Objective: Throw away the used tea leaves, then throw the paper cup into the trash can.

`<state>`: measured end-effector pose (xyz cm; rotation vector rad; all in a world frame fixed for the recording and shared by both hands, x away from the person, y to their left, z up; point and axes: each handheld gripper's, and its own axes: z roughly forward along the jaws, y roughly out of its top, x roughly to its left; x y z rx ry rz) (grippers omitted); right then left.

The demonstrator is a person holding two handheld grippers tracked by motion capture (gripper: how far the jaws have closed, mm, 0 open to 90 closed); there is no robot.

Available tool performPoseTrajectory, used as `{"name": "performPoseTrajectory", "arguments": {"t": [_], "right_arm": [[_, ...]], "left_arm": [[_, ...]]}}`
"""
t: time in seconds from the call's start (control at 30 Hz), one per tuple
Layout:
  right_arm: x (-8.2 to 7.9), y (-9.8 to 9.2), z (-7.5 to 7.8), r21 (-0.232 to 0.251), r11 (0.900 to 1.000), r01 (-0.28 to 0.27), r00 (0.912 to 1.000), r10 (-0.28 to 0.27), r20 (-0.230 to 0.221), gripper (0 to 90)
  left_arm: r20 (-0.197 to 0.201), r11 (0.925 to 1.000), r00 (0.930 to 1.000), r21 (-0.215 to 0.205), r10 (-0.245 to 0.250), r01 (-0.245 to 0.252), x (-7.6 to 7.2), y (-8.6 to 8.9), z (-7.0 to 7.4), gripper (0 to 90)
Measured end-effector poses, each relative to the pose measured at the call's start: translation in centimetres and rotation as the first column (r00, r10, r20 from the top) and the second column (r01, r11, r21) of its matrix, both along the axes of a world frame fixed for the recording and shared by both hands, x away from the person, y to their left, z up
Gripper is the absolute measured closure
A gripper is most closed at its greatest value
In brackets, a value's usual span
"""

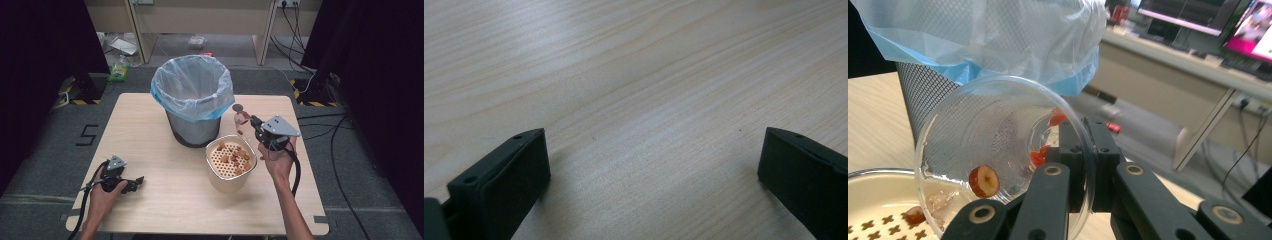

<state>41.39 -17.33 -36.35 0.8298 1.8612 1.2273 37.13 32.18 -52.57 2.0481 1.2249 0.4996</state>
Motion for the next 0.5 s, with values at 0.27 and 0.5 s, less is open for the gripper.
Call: {"name": "performPoseTrajectory", "arguments": {"t": [0.27, 0.5], "right_arm": [[0.7, -0.5, 1.6, 0.013, 1.0, 0.002, 0.9999, -0.002, -0.016, 87.8], [1.8, -1.1, 3.6, 0.03, 0.999, 0.025, 0.9994, -0.024, -0.025, 87.8]], "left_arm": [[0.0, 1.0, 1.0, 0.0, 0.0, 0.0, 0.0, 0.0, 0.0, 0.0], [0.0, 1.0, 1.0, 0.0, 0.0, 0.0, 0.0, 0.0, 0.0, 0.0]]}}
